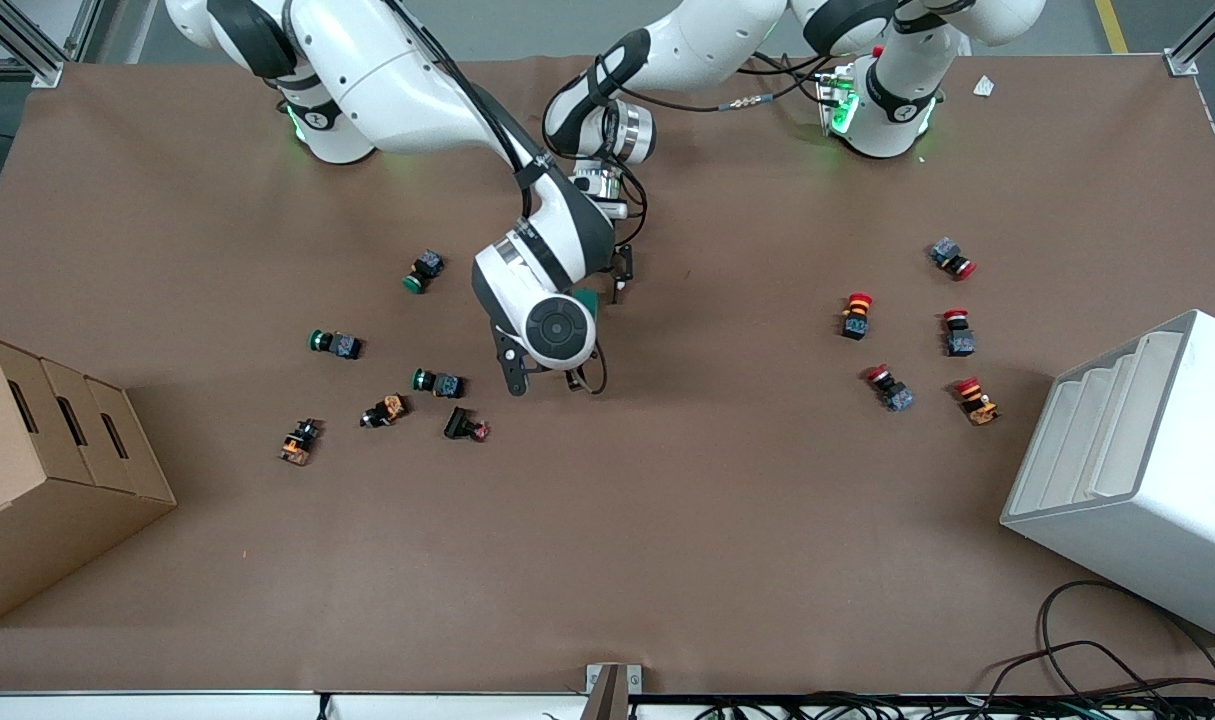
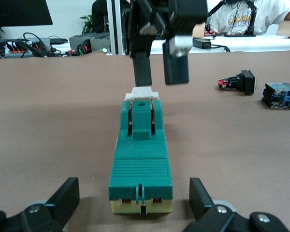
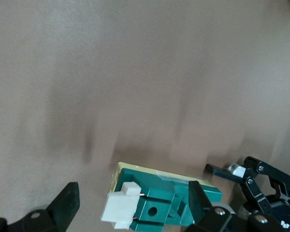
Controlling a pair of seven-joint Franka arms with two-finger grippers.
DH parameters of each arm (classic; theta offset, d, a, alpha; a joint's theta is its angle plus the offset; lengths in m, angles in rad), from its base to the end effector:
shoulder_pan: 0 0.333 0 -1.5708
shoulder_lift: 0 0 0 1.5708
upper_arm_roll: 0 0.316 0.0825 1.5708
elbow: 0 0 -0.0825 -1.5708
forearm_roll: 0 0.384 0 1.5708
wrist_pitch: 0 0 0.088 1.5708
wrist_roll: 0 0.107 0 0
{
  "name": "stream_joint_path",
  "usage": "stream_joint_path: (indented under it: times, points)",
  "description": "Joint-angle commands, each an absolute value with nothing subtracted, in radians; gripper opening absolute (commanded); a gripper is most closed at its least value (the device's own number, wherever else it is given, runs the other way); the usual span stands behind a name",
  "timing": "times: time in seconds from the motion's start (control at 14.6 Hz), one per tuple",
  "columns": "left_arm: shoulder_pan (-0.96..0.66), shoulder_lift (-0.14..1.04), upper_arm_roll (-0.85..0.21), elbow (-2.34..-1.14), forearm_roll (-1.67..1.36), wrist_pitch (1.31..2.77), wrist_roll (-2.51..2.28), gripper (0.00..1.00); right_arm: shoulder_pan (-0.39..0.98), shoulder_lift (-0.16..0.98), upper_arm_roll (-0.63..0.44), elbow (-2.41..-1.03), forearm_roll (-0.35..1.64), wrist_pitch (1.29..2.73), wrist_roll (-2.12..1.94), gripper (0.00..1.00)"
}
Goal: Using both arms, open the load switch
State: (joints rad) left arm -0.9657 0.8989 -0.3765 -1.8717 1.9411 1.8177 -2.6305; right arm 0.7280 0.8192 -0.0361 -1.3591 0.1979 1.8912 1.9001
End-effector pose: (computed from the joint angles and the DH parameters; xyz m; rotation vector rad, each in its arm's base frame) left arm 0.2075 -0.5554 0.0543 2.5264 -0.1280 1.7690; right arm 0.5300 0.4643 0.2106 2.3094 -1.7377 -0.3229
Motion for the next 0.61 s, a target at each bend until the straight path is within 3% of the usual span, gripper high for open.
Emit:
stream_joint_path:
  times: [0.0,0.2,0.55]
  points:
    - [-0.974,0.945,-0.371,-1.838,1.950,1.829,-2.631,1.00,0.745,0.839,-0.044,-1.339,0.221,1.878,1.919,1.00]
    - [-0.974,0.946,-0.371,-1.836,1.950,1.829,-2.631,1.00,0.749,0.835,-0.041,-1.339,0.238,1.864,1.924,1.00]
    - [-0.974,0.950,-0.370,-1.836,1.951,1.813,-2.629,1.00,0.739,0.819,-0.014,-1.284,0.242,1.698,1.919,1.00]
